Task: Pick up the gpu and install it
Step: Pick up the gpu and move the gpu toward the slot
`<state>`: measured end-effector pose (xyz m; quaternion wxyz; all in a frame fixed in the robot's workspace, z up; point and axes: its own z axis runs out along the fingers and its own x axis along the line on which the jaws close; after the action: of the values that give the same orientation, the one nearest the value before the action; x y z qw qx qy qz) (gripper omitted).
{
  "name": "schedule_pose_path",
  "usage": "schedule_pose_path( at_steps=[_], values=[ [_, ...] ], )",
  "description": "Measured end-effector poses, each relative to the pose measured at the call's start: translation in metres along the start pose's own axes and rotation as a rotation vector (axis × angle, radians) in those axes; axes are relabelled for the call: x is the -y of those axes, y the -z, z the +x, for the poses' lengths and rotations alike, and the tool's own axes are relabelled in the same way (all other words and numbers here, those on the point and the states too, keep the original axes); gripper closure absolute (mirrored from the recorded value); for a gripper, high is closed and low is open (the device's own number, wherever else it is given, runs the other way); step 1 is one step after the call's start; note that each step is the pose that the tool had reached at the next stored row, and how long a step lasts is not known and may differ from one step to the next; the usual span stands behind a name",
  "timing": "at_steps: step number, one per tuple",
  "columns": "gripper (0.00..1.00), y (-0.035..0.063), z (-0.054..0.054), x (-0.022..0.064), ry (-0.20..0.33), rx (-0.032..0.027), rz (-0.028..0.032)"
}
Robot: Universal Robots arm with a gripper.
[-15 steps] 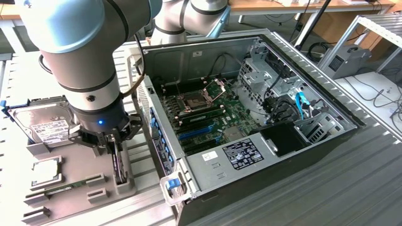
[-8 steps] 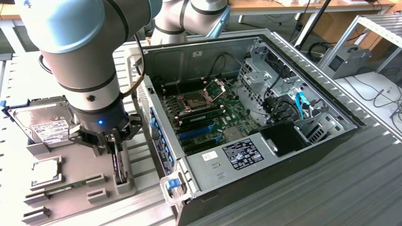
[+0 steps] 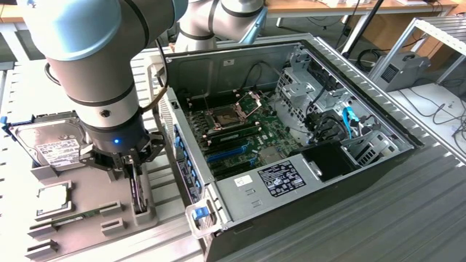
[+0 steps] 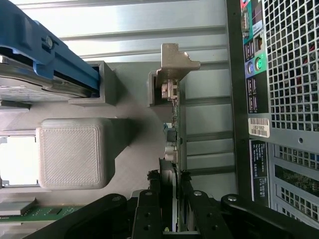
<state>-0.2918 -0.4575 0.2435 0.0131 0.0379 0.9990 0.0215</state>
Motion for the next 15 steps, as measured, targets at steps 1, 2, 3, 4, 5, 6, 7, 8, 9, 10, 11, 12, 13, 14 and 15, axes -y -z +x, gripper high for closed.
schedule_pose_path(
  at_steps=[1, 2, 3, 4, 5, 6, 7, 8, 9, 10, 11, 12, 13, 14, 15],
  values=[
    [0.74, 0.0001, 0.0000, 0.0000, 0.000, 0.0001, -0.0002],
    [0.74, 0.0004, 0.0000, 0.0000, 0.000, -0.0001, 0.0001],
    [0.74, 0.0005, 0.0000, 0.0000, 0.000, -0.0001, 0.0000],
    [0.74, 0.0012, 0.0000, -0.0001, 0.000, -0.0001, 0.0000],
    [0.74, 0.0020, 0.0000, -0.0001, 0.000, -0.0002, 0.0001],
    [0.74, 0.0021, 0.0000, -0.0001, 0.000, -0.0001, 0.0001],
    [0.74, 0.0022, 0.0000, -0.0001, 0.000, -0.0001, 0.0001],
    [0.74, 0.0024, -0.0001, -0.0001, 0.000, -0.0001, 0.0000],
    [0.74, 0.0028, -0.0001, -0.0001, 0.000, -0.0001, 0.0001],
    [0.74, 0.0029, -0.0001, -0.0001, 0.000, -0.0001, 0.0000],
    [0.74, 0.0035, -0.0001, -0.0001, 0.000, -0.0001, 0.0001],
    [0.74, 0.0042, -0.0001, -0.0002, 0.000, -0.0001, 0.0000],
    [0.74, 0.0043, -0.0001, -0.0002, 0.000, -0.0001, 0.0001],
    [0.74, 0.0044, -0.0001, -0.0002, 0.000, -0.0001, 0.0001],
    [0.74, 0.0046, -0.0001, -0.0002, 0.000, -0.0001, 0.0000]
  ],
)
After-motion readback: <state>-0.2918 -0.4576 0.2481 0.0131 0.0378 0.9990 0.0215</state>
